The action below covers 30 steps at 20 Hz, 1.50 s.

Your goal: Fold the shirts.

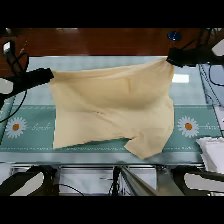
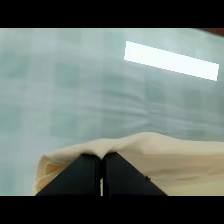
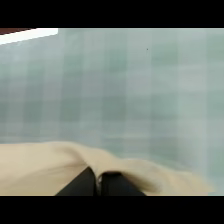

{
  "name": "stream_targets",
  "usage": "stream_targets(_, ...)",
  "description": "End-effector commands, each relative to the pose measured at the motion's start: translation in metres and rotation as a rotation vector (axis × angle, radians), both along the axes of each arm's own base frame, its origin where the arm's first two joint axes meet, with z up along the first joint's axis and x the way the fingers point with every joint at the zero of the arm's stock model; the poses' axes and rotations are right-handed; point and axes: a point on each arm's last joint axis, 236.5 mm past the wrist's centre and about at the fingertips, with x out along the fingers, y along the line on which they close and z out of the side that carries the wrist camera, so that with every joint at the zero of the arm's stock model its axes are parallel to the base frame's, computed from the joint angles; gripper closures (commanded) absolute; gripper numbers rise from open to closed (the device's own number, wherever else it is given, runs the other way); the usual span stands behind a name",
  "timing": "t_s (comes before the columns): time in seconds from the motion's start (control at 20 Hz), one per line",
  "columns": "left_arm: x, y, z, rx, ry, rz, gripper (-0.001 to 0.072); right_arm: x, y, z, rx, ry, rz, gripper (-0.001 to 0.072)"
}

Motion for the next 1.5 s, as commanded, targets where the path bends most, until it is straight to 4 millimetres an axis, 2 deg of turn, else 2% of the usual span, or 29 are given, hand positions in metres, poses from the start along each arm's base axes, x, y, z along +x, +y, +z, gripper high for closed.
stream_targets(0.0,0.028,0.016,-0.013,0.029,-0.064,0.073,0.0683,0.035,-0.003,-0.04,-0.011,-0.031,-0.045,0.069)
stream_targets(0.15,0.037,0.01,-0.039,0.037,-0.037,0.07,0.0682,0.041,-0.005,-0.067,-0.013,0.002,-0.052,0.0689)
stream_targets(0.3,0.036,-0.009,-0.063,0.038,0.013,0.029,0.0678,0.033,-0.001,-0.082,-0.008,0.061,-0.034,0.0689)
stream_targets(0.35,0.035,-0.014,-0.065,0.038,0.017,0.02,0.0625,0.032,-0.001,-0.083,-0.007,0.067,-0.031,0.0684)
stream_targets(0.45,0.036,-0.013,-0.056,0.038,0.004,0.018,0.0261,0.029,0.002,-0.067,0.003,0.058,-0.019,0.0514)
stream_targets(0.5,0.035,-0.006,-0.044,0.044,-0.003,0.018,0.0154,0.026,0.0,-0.049,-0.011,0.035,0.004,0.048)
stream_targets(0.6,0.023,0.027,-0.013,0.108,0.008,0.013,0.015,0.013,-0.012,0.0,-0.086,-0.017,0.067,0.0353)
stream_targets(0.65,0.007,0.053,-0.001,0.169,0.05,0.015,0.015,-0.001,-0.03,0.023,-0.153,-0.019,0.075,0.0321)
stream_targets(0.7,-0.015,0.079,0.003,0.217,0.126,0.024,0.0151,-0.02,-0.053,0.039,-0.234,0.003,0.067,0.0312)
stream_targets(0.75,-0.046,0.105,-0.001,0.229,0.235,0.052,0.0151,-0.045,-0.084,0.047,-0.34,0.058,0.045,0.0312)
stream_targets(0.8,-0.077,0.122,-0.011,0.184,0.342,0.098,0.015,-0.073,-0.119,0.049,-0.449,0.143,0.006,0.0313)
stream_targets(0.85,-0.11,0.13,-0.026,0.101,0.461,0.138,0.015,-0.098,-0.149,0.048,-0.527,0.234,-0.035,0.0314)
stream_targets(0.9,-0.137,0.122,-0.042,-0.002,0.559,0.128,0.015,-0.121,-0.17,0.042,-0.553,0.322,-0.068,0.0314)
stream_targets(0.95,-0.157,0.103,-0.055,-0.12,0.62,0.079,0.0151,-0.135,-0.177,0.032,-0.526,0.38,-0.073,0.0314)
stream_targets(1.05,-0.185,0.07,-0.078,-0.312,0.705,0.039,0.0144,-0.144,-0.166,0.007,-0.358,0.415,-0.062,0.0314)
stream_targets(1.15,-0.219,0.049,-0.097,-0.361,0.807,-0.04,0.0139,-0.154,-0.15,-0.021,-0.231,0.448,-0.018,0.0313)
stream_targets(1.2,-0.229,0.042,-0.104,-0.381,0.839,-0.057,0.0138,-0.16,-0.145,-0.034,-0.2,0.472,-0.001,0.0312)
stream_targets(1.3,-0.24,0.034,-0.113,-0.412,0.874,-0.06,0.0138,-0.167,-0.139,-0.055,-0.173,0.503,0.011,0.0313)
stream_targets(1.45,-0.249,0.029,-0.121,-0.422,0.898,-0.083,0.0138,-0.176,-0.129,-0.074,-0.144,0.53,0.041,0.0313)
